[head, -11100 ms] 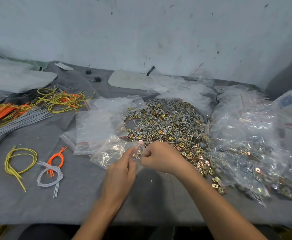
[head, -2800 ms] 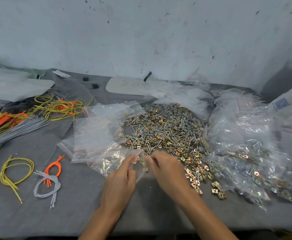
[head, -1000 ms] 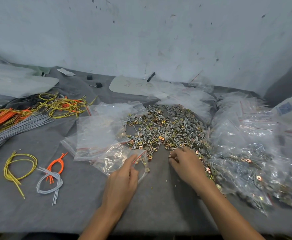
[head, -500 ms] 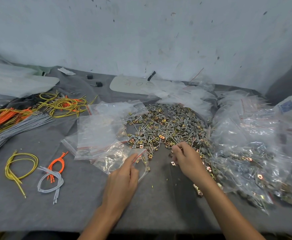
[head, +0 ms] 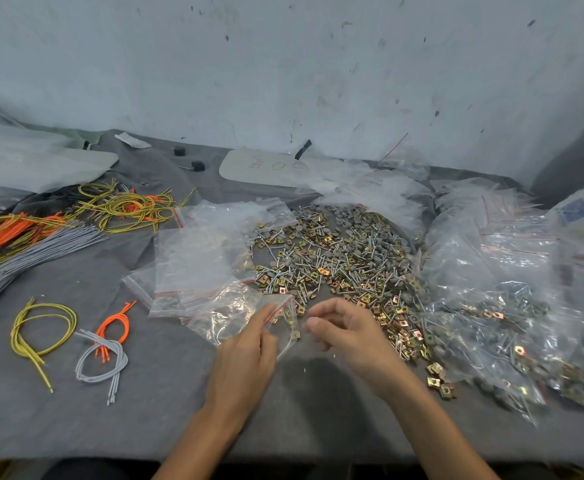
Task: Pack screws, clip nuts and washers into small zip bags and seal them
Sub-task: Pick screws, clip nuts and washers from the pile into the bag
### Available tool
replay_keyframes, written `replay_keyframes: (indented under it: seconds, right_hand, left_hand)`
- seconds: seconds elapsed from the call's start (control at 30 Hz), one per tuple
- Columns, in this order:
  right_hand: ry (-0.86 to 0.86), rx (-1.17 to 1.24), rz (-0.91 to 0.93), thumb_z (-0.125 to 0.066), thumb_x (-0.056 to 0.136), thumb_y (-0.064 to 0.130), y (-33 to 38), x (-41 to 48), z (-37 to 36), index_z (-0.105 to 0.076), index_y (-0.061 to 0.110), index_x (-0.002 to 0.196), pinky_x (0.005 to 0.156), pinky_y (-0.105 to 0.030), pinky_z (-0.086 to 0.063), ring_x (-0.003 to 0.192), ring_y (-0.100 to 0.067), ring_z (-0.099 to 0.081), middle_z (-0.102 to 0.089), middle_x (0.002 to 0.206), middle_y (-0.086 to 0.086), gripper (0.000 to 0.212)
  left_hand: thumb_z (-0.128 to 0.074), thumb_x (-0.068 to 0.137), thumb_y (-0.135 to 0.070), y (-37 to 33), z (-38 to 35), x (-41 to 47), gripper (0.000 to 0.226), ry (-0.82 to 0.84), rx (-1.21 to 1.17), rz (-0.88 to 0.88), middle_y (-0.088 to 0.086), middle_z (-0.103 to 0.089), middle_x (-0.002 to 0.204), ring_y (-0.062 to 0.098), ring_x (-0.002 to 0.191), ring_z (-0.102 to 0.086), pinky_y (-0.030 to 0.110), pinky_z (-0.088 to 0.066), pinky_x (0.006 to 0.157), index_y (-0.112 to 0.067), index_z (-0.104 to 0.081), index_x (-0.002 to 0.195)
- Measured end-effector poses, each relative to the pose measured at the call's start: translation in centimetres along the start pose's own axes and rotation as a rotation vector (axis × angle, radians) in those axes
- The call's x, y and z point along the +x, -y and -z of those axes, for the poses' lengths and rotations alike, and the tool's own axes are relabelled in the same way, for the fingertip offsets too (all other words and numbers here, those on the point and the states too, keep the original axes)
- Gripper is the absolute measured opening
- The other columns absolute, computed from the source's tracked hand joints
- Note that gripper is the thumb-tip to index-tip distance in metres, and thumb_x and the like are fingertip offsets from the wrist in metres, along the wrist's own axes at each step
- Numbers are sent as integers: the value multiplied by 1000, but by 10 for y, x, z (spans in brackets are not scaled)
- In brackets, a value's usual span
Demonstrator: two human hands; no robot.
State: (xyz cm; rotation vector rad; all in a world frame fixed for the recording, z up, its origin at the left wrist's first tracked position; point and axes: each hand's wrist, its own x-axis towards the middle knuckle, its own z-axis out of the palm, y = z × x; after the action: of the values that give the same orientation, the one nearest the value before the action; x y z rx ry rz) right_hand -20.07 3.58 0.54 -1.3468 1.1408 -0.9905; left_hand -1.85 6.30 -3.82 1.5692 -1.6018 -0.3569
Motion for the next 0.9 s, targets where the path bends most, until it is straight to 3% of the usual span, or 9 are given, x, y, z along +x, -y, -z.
replay_keyframes:
  seconds: [0.13, 0.3, 0.37, 0.47, 0.67, 0.9]
  right_hand:
    - [16, -282, 95, -72, 92, 18, -5, 2, -19, -65, 19, 88, 61, -26, -47, 64, -12, -60, -72, 74, -1, 8]
    - [-123, -632, 240, -69, 90, 36, -14, 10, -40, -63, 29, 88, 58, -25, -38, 56, -5, -49, -57, 59, 21, 10]
    - [-138, -661, 272, -67, 92, 37, -16, 14, -44, -66, 33, 96, 61, -32, -41, 55, -6, -44, -54, 57, 21, 6]
    - [-148, -665, 322, -63, 96, 34, -21, 15, -44, -70, 34, 109, 65, -32, -45, 58, -2, -42, -52, 59, 26, 15]
    - [-217, -573, 341, -57, 100, 34, -32, 3, -29, -61, 31, 92, 58, -21, -39, 66, -9, -57, -61, 73, 18, 9]
    - [-211, -626, 302, -53, 99, 40, -35, 3, -7, -58, 36, 90, 63, -23, -46, 76, -7, -59, -61, 84, 19, 11]
  left_hand:
    - [-32, 85, -42, 2, -1, 0, 52, 6, -12, -9, 0, -72, 84, 28, 77, -64, 40, -51, 65, -43, -44, 136]
    - [-34, 88, -45, 2, 0, -1, 52, -8, -19, -14, -1, -75, 109, 29, 95, -67, 40, -53, 76, -37, -53, 135]
    - [-38, 89, -41, 1, 0, -1, 50, -9, -26, -13, 0, -75, 108, 30, 94, -67, 40, -53, 76, -35, -56, 135]
    - [-39, 89, -35, 0, 1, 0, 51, -1, -24, -3, 1, -75, 99, 29, 85, -67, 39, -52, 71, -35, -57, 136]
    - [-34, 88, -38, 1, 0, 0, 52, -1, -16, 1, 0, -72, 83, 26, 71, -63, 40, -50, 63, -35, -55, 135]
    - [-62, 89, -11, 1, -2, -1, 49, -23, 51, -26, 1, -66, 68, 24, 61, -60, 33, -40, 53, -34, -58, 132]
